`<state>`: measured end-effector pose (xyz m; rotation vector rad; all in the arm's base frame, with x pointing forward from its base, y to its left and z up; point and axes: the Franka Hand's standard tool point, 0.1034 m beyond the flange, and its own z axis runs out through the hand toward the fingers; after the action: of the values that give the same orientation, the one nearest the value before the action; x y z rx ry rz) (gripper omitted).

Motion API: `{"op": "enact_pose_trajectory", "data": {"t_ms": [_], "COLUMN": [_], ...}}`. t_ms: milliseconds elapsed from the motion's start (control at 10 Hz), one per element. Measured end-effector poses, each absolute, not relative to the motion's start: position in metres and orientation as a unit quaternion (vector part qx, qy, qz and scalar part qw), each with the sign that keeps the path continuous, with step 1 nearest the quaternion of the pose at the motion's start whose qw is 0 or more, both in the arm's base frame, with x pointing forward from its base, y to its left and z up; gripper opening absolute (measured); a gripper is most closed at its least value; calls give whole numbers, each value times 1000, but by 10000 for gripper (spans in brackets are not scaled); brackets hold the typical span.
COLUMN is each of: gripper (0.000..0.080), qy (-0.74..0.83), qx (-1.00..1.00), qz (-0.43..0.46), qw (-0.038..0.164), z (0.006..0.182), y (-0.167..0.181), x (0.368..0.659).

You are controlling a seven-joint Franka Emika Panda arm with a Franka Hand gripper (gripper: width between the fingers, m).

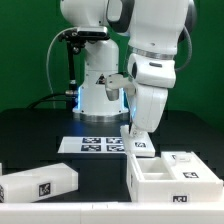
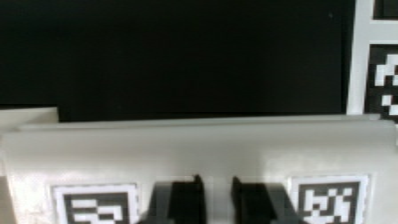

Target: Assemble cabinet

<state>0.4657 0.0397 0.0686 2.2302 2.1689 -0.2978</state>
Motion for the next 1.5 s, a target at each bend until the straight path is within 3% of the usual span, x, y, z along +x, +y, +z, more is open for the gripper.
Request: {"op": "enact_pose_trajectory", "data": {"t_ms": [400, 800, 1100, 1500], "gripper": [64, 64, 64, 64], "qy": [699, 692, 687, 700], "qx": [710, 719, 724, 711], "qz": [-87, -37, -38, -33], "qw": [-2, -52, -54, -58], "z": [65, 64, 64, 80], "y": [33, -2, -5, 28], "x": [464, 468, 467, 471]}}
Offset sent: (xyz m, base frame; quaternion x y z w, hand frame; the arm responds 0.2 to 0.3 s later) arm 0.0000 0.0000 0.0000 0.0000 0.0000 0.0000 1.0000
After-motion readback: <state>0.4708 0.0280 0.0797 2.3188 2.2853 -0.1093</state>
